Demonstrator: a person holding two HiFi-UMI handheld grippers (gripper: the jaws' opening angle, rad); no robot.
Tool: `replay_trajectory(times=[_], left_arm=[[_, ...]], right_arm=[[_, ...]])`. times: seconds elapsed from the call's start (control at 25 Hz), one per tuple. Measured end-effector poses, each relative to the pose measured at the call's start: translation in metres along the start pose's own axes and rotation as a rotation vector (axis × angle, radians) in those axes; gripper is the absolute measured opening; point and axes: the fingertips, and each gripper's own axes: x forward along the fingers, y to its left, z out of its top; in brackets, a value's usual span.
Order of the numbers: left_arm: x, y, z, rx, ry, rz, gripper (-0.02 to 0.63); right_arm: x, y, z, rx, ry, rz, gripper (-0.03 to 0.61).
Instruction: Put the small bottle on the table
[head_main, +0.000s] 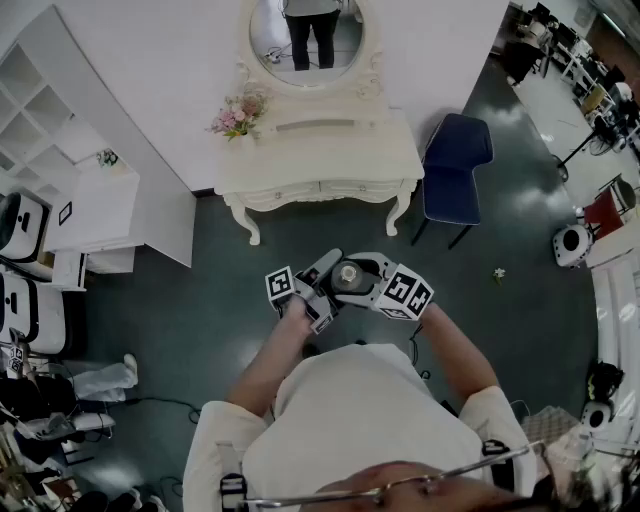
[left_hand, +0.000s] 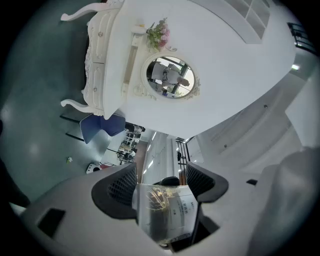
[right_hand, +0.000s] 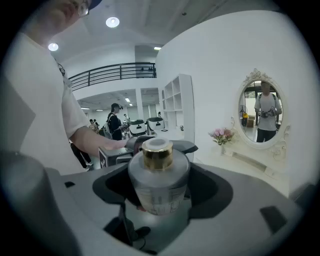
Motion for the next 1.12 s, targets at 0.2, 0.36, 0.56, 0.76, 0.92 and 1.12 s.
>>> replay_trajectory(times=[0.2, 0.36, 0.56, 0.76, 0.92, 1.12], left_arm=[[-0.001, 0.001, 0.0, -0.003, -0.001, 0.002, 0.304], [-0.002, 0.001, 0.0, -0.003, -0.001, 0.0, 0.304], [-0.006, 0.001, 0.001, -0.005, -0.003, 0.0, 0.304], [-0.016, -0.005, 0.004, -0.01, 0.007, -0.002, 0.304], [-0.025, -0.008, 0.01, -0.017, 0.015, -0.002, 0.304], [-0.039, -0.011, 0.019, -0.023, 0.039, 0.008, 0.304]], right_arm=[[0.002, 0.001, -0.002, 0.002, 0.004, -0.001, 0.342], [0.001, 0.001, -0.001, 0.0, 0.008, -0.001, 0.342], [0.004, 0.004, 0.001, 0.001, 0.016, -0.003, 0.342], [0.014, 0.009, 0.004, -0.001, 0.025, -0.009, 0.342], [0.025, 0.013, 0.008, 0.013, 0.012, -0.022, 0.342], [0.042, 0.018, 0.012, 0.024, 0.01, -0.038, 0.342]])
